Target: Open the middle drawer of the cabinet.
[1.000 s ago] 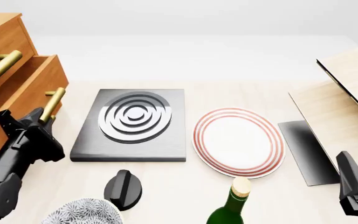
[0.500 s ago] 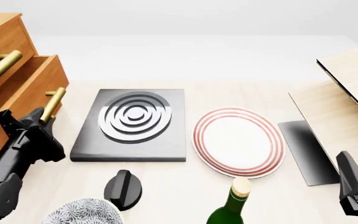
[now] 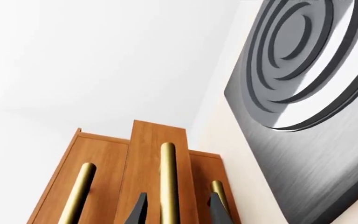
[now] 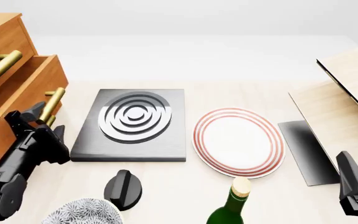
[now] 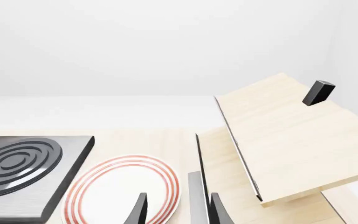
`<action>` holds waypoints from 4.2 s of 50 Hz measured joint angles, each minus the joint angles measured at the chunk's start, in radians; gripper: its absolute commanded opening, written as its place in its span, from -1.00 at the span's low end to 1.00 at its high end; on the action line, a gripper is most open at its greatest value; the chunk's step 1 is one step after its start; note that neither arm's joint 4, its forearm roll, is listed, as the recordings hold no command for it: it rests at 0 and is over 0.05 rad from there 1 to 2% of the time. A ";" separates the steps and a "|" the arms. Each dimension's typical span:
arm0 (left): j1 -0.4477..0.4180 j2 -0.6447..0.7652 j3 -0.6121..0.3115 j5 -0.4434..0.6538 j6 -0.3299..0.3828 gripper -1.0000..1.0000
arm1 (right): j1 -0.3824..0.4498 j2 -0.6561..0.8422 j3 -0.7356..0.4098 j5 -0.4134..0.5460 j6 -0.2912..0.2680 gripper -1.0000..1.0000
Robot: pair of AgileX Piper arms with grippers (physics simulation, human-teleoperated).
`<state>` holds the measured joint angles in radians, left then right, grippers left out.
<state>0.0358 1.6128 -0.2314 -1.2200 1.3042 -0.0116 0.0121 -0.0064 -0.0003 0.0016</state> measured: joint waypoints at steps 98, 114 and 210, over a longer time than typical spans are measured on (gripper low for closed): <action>-0.112 -0.847 0.047 0.499 -0.175 1.00 | 0.000 0.000 0.000 0.000 0.000 1.00; -0.126 -1.030 -0.039 0.760 -0.274 1.00 | 0.000 0.000 0.000 0.000 0.000 1.00; -0.043 -0.922 -0.521 1.634 -1.022 1.00 | 0.000 0.000 0.000 0.000 0.000 1.00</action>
<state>-0.0071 0.6911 -0.7528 0.4137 0.2822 -0.0116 0.0120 -0.0064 -0.0003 0.0017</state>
